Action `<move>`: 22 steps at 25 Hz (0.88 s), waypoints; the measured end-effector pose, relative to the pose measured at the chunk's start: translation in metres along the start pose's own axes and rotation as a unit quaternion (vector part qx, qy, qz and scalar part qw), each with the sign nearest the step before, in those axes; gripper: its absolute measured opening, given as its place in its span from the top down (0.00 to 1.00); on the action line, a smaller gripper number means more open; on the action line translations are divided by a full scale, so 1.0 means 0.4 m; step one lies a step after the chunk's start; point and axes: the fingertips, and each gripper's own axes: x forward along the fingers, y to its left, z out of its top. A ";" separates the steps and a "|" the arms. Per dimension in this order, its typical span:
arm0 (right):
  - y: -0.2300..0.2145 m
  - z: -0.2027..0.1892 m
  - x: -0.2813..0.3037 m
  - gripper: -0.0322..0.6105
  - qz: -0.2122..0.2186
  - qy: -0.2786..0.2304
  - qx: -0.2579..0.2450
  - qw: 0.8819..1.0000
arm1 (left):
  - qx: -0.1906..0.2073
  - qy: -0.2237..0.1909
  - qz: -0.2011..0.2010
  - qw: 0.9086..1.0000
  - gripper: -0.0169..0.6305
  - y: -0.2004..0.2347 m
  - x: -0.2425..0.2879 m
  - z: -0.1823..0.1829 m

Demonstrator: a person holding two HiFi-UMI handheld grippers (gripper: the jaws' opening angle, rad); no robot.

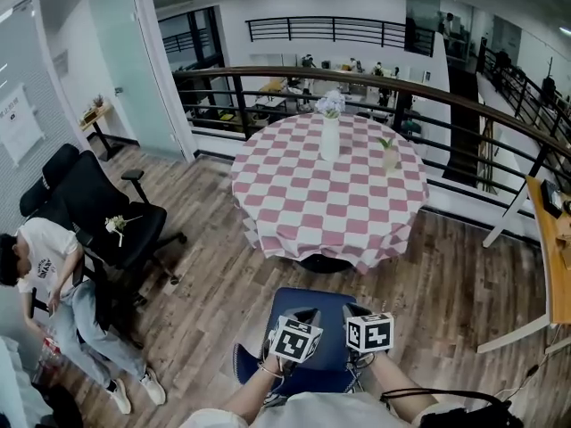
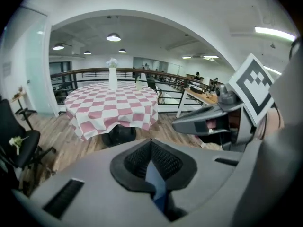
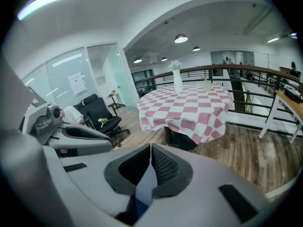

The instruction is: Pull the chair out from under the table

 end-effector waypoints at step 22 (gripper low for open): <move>-0.036 0.002 -0.052 0.92 -0.078 -0.046 -0.001 0.996 | -0.081 -0.032 0.100 0.991 0.97 0.023 0.015 0.007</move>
